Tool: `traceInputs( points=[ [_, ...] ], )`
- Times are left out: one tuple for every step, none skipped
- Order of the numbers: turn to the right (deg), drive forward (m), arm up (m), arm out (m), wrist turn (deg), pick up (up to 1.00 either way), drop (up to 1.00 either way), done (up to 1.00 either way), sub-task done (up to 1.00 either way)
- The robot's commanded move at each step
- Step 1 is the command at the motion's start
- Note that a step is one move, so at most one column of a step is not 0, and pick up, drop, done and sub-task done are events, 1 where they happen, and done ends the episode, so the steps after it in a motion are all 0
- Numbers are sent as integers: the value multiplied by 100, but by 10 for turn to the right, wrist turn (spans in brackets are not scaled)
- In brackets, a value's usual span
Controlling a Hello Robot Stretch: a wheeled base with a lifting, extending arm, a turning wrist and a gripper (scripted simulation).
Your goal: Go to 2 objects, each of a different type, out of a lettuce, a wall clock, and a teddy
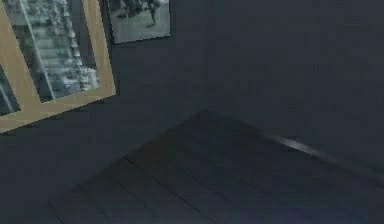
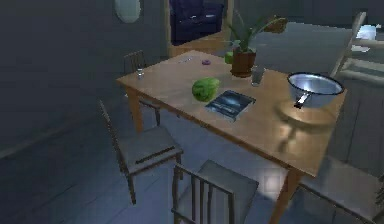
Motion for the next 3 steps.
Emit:
traceInputs(
  points=[
    [120,0,0,0,0,0,0,0,0],
    [0,30,0,0,0,0,0,0,0],
    [450,0,0,0,0,0,0,0,0]
  ],
)
